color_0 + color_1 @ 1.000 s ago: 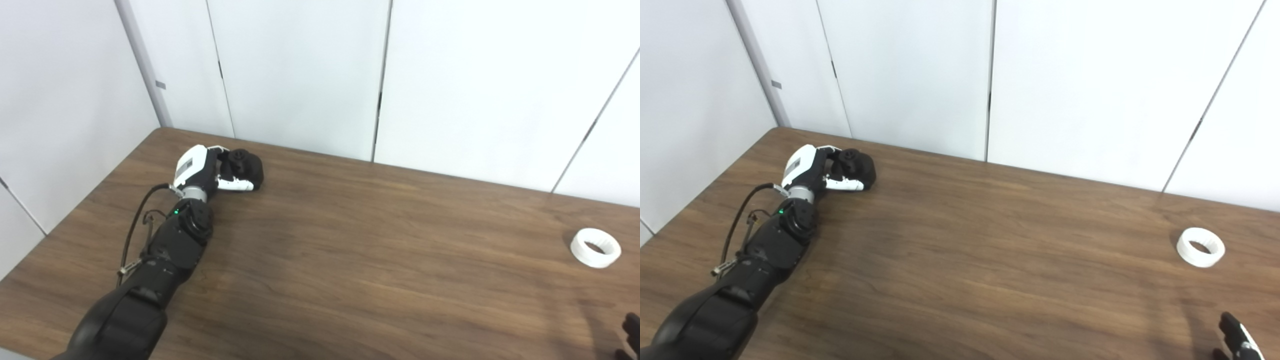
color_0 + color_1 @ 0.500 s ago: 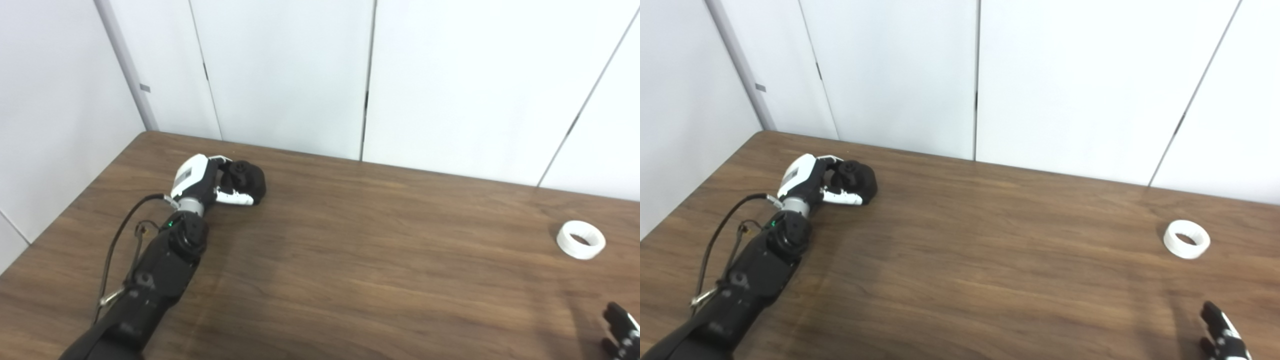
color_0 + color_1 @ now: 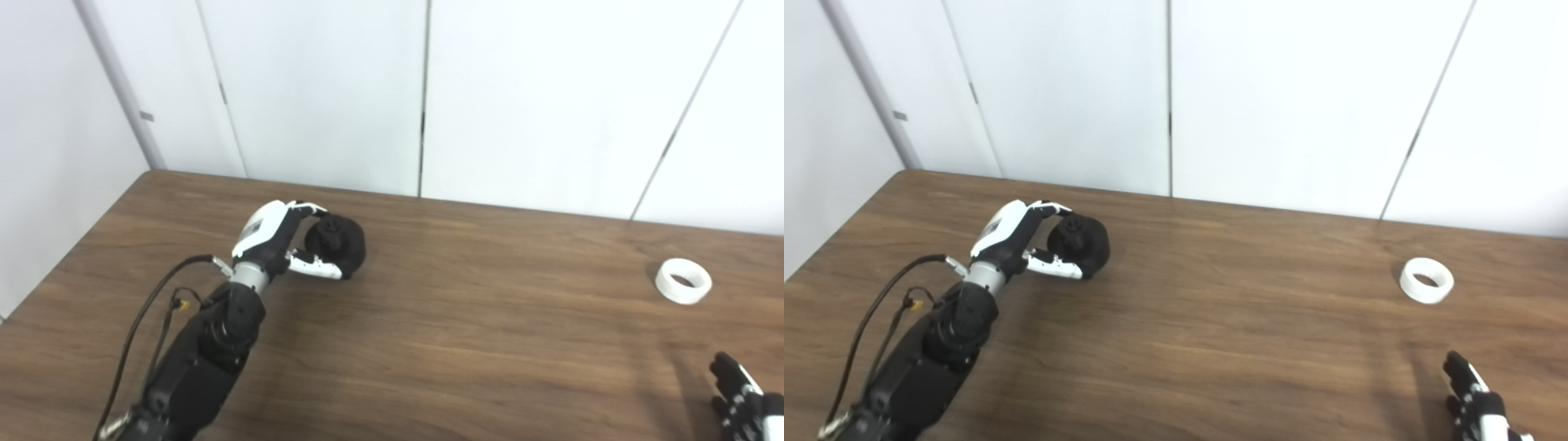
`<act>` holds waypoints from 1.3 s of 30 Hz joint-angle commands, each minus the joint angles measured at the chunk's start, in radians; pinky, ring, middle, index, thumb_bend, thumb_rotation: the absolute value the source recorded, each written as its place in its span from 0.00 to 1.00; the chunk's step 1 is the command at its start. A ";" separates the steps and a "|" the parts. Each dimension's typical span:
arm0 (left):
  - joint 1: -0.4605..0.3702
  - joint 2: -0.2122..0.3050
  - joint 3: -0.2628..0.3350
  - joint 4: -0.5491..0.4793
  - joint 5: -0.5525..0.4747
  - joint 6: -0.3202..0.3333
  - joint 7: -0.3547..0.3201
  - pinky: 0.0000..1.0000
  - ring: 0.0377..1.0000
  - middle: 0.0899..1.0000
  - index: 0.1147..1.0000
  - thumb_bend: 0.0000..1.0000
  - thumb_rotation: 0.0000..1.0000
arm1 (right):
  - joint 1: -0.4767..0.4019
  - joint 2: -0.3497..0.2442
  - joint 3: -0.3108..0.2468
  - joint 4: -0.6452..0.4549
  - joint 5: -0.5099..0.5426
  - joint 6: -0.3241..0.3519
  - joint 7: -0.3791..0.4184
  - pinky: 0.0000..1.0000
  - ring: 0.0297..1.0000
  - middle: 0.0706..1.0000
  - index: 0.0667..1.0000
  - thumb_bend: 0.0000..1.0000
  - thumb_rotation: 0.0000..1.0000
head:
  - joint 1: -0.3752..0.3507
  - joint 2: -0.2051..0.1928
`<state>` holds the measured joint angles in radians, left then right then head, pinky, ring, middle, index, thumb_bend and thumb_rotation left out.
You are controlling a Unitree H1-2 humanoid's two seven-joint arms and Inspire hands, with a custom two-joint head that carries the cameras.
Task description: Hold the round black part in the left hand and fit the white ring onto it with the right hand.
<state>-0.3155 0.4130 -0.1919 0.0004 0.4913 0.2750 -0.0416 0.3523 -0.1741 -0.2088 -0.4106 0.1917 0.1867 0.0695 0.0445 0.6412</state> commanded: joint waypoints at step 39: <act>0.334 -0.158 -0.248 -0.361 0.246 -0.139 -0.200 1.00 0.95 0.83 0.42 0.52 0.06 | -0.024 0.059 0.094 -0.187 -0.124 0.168 -0.092 0.99 0.97 0.90 0.87 0.62 1.00 | -0.181 0.152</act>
<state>0.0221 0.2529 -0.4364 -0.3349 0.7162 0.1440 -0.2328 0.3560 -0.1363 -0.1125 -0.5572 0.0624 0.3631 -0.0186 -0.1365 0.7930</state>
